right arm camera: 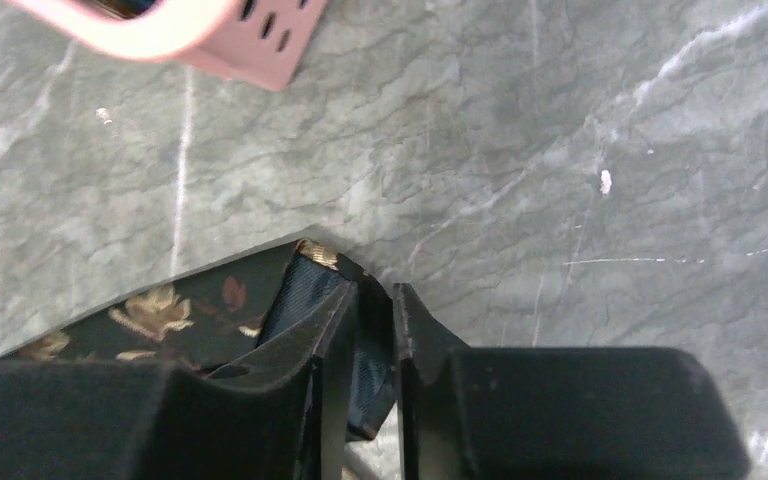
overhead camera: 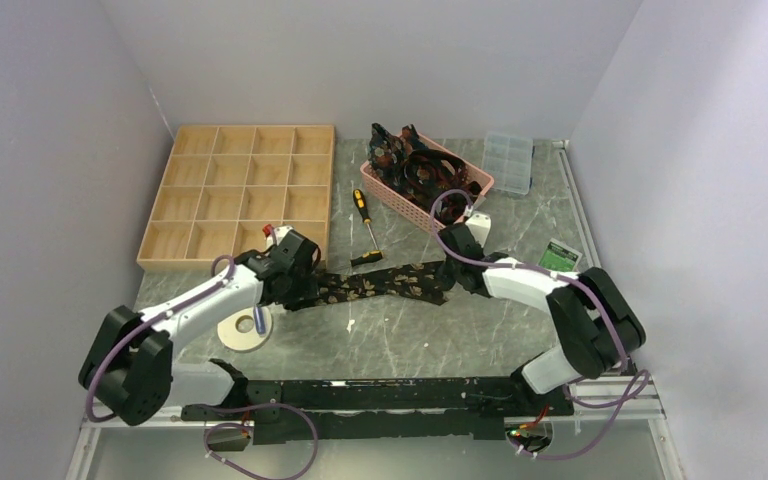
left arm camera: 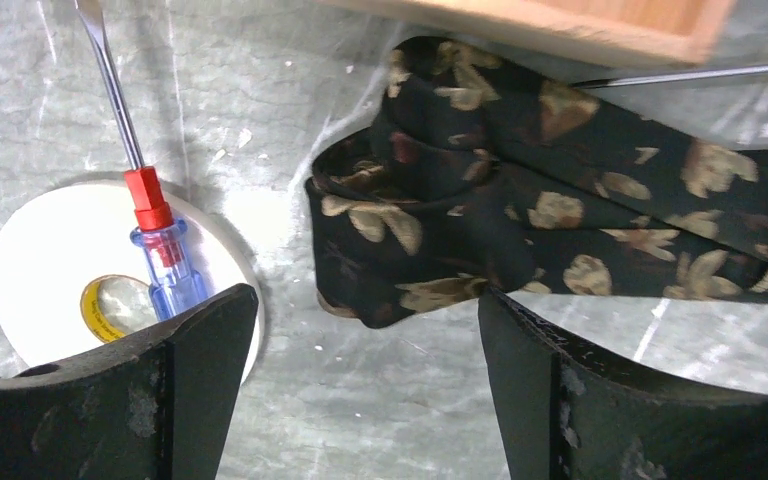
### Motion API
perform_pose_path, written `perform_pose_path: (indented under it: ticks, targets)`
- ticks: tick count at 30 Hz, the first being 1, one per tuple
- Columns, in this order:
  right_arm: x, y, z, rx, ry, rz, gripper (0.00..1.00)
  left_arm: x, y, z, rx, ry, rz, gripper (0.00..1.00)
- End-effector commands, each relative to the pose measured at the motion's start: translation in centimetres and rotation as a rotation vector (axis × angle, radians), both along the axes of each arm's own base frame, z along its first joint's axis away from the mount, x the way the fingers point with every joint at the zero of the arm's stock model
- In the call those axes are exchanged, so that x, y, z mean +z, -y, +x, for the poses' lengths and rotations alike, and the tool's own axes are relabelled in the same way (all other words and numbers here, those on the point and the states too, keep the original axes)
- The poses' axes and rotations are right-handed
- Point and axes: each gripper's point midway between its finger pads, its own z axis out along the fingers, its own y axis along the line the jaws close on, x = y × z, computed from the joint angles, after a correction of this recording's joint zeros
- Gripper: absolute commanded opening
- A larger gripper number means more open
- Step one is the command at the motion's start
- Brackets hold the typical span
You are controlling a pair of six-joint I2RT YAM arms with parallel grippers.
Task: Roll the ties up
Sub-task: Roll the tie at the center of the board.
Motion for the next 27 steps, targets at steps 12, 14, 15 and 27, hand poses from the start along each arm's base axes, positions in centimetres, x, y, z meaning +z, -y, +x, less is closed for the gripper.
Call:
perform_pose_path:
  ticks: [12,14,15,27]
  targets:
    - [7.7,-11.3,-1.7,0.374,0.112,0.167,0.49,2.5,2.7,0.5,-0.064,0.118,-0.204,0.90]
    - [7.0,-12.6,-1.9,0.399,0.097,0.133,0.49,1.7,2.9,0.5,-0.060,0.087,-0.191,0.91]
    - [6.5,-12.9,-2.0,0.401,0.089,0.133,0.49,1.3,2.9,0.7,-0.059,0.075,-0.178,0.90]
    - [5.5,-14.3,-3.5,0.463,0.087,0.161,0.44,4.0,3.5,-1.3,-0.113,0.103,-0.284,0.80]
